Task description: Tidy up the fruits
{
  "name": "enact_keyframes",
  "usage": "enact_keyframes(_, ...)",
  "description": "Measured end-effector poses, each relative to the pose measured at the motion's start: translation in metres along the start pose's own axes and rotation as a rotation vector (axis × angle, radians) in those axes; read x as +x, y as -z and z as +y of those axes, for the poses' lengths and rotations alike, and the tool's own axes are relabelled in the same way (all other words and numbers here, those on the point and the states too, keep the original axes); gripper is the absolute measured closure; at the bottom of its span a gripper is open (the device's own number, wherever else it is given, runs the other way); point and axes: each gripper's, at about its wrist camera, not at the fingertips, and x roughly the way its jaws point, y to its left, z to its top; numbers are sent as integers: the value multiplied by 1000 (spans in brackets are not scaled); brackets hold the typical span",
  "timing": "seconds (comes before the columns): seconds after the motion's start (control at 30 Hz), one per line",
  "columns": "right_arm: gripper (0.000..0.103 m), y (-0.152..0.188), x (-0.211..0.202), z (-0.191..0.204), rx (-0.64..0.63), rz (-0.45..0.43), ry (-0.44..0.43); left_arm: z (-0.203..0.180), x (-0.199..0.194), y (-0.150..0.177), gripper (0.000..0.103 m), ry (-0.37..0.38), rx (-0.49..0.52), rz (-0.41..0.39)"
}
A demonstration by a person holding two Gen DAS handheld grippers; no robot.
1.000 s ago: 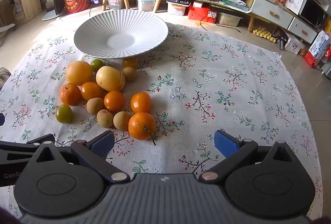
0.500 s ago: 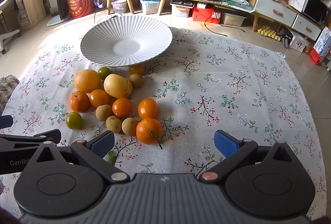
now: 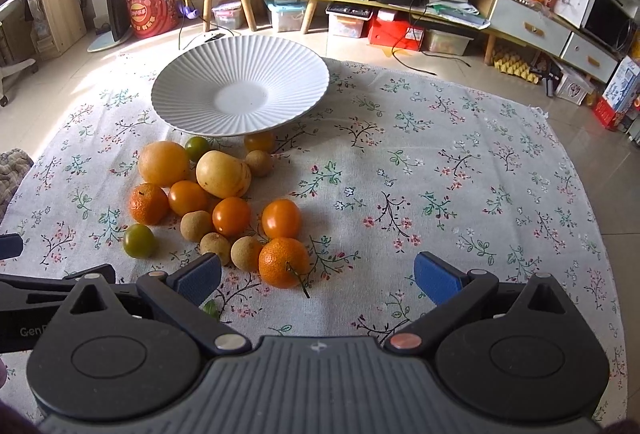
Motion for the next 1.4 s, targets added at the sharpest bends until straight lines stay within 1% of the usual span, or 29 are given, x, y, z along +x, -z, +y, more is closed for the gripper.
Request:
enact_keyframes(0.13,0,-1,-2,2,-10,-11,7,-3,4,1,9,-12,8,6)
enact_keyframes(0.5,0,-2,2,-1,-7,-8,31,-5,4,1,9,9,11,18)
enact_keyframes(0.83,0,0,4,3,-17,5,22,-7,4,-1,9,-4,14,9)
enact_keyframes(1.4,0,-1,1,3,-19,-1,23,-3,3,-4,9,-12,-1,-1)
